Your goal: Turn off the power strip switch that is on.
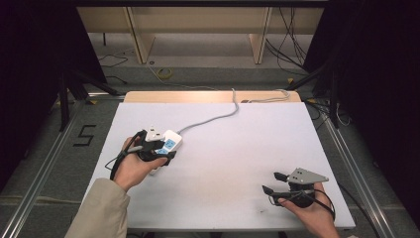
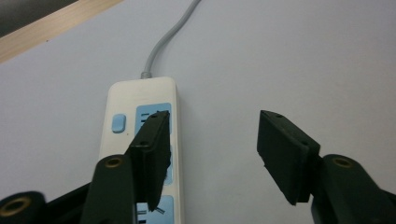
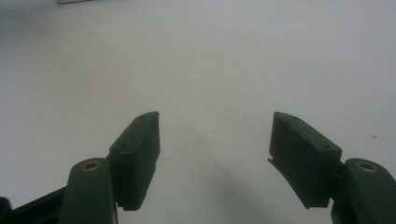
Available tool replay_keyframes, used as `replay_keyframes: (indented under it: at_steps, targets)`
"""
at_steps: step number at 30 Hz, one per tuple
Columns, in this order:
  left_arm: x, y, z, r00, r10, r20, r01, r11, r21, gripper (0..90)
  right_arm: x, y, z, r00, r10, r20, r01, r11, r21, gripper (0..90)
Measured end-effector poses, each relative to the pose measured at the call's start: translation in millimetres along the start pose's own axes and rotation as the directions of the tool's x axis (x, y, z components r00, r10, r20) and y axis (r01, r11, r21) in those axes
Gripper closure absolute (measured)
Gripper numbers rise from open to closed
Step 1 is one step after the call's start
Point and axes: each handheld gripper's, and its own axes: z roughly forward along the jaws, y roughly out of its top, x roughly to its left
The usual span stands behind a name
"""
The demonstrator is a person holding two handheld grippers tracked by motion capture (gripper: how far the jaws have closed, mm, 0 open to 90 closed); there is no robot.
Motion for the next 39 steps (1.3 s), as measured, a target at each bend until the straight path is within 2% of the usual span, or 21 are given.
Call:
replay_keyframes:
  at_steps: [6, 10, 20, 31, 36, 39]
  targets:
    - [-5.6, -3.8, 1.1, 0.9994, 0.012, 0.032, -0.012, 0.9998, -0.017, 38.0, 0.4, 0.2, -0.5, 1.0000, 0.001, -0.002, -0.001, 1.000, -0.002, 34.4]
    - [-8.9, -6.6, 1.6, 0.9982, 0.038, 0.046, -0.038, 0.9992, -0.010, 36.4, 0.5, 0.1, -0.8, 1.0000, 0.000, -0.005, 0.000, 1.000, -0.003, 34.4]
    - [-18.8, -15.9, 5.6, 0.9934, 0.087, 0.075, -0.084, 0.9956, -0.043, 28.7, 1.3, -0.1, -1.2, 0.9999, 0.000, -0.011, 0.000, 1.000, -0.008, 34.2]
    - [-21.6, -35.5, 7.0, 0.9942, 0.072, 0.079, -0.068, 0.9959, -0.061, 23.8, 1.3, -0.3, -1.9, 0.9999, -0.002, -0.014, 0.002, 1.000, -0.013, 34.0]
    - [-22.7, -45.6, 5.8, 0.9934, 0.085, 0.077, -0.080, 0.9950, -0.060, 22.8, 1.5, -0.4, -2.0, 0.9999, -0.005, -0.016, 0.005, 1.000, -0.012, 34.0]
    - [-24.3, -58.3, 4.0, 0.9931, 0.089, 0.077, -0.084, 0.9947, -0.060, 22.5, 1.7, -0.4, -2.2, 0.9998, -0.004, -0.017, 0.004, 1.000, -0.012, 33.9]
